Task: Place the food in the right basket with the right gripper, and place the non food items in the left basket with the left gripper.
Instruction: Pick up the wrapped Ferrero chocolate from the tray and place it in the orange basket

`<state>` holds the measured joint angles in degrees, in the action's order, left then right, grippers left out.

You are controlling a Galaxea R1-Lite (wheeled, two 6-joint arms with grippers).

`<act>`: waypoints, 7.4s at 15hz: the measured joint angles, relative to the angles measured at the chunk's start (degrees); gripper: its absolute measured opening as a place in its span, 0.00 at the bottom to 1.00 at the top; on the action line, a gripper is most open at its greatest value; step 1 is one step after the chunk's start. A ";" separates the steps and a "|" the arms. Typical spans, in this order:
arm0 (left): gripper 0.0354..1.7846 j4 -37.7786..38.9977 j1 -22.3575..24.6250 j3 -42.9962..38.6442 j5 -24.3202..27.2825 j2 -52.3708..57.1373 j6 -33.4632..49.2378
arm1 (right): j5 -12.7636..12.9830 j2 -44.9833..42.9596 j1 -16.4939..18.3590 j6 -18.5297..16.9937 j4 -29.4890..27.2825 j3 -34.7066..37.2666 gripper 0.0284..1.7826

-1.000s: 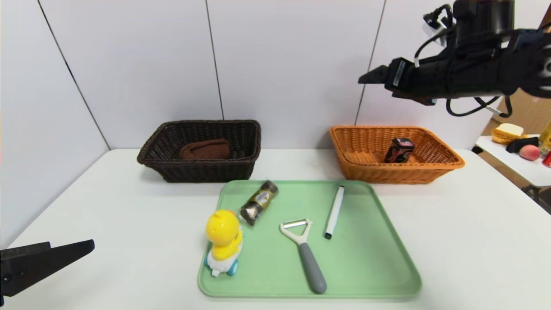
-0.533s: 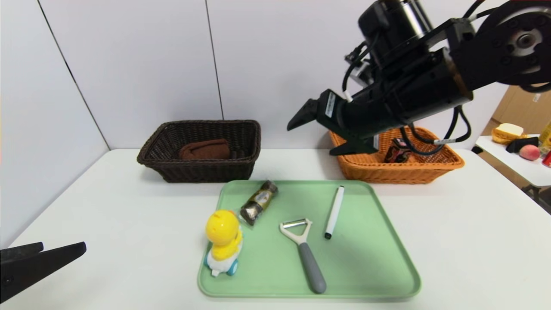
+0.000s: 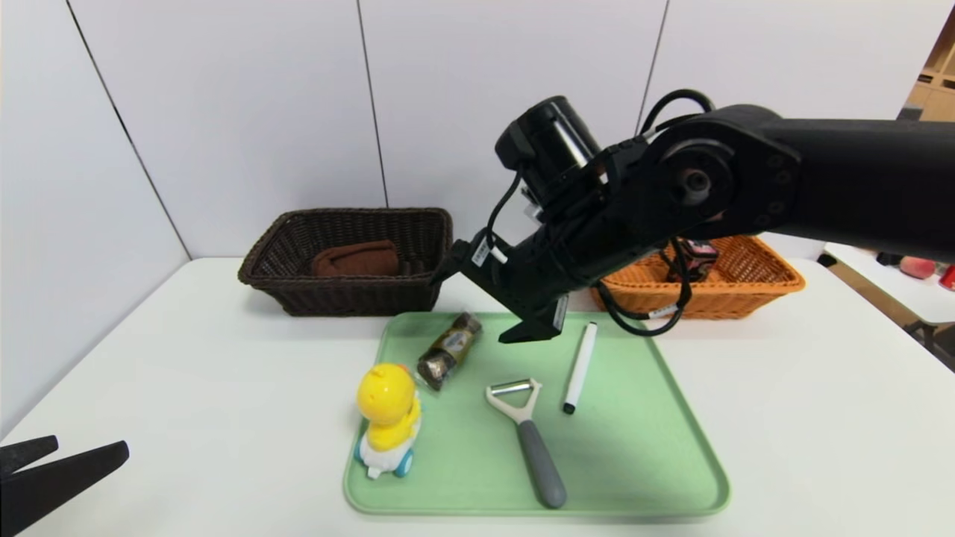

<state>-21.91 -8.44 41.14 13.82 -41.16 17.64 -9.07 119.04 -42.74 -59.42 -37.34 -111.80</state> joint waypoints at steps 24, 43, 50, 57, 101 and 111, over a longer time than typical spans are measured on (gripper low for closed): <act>0.94 0.05 0.00 -1.88 1.66 2.32 0.35 | 11.93 13.04 -2.82 3.57 10.89 -0.27 0.95; 0.94 0.05 0.01 -3.39 1.55 3.32 0.33 | 13.78 14.88 -2.62 5.95 12.18 -0.20 0.02; 0.94 0.05 0.01 -3.46 1.37 3.49 0.33 | 13.69 11.41 0.11 3.50 11.50 -0.09 0.02; 0.94 0.11 0.01 -3.55 1.57 3.34 0.52 | 13.89 2.27 8.37 4.84 12.18 -0.07 0.02; 0.94 -0.89 0.15 -3.25 1.17 6.18 0.72 | 15.48 8.87 32.74 4.11 13.64 0.11 0.54; 0.94 3.55 0.01 -2.54 1.55 4.04 0.16 | 12.57 0.00 32.74 0.93 19.79 0.09 0.84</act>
<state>-18.36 -8.42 38.61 15.37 -37.12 17.80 3.50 119.04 -10.00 -58.49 -17.55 -111.71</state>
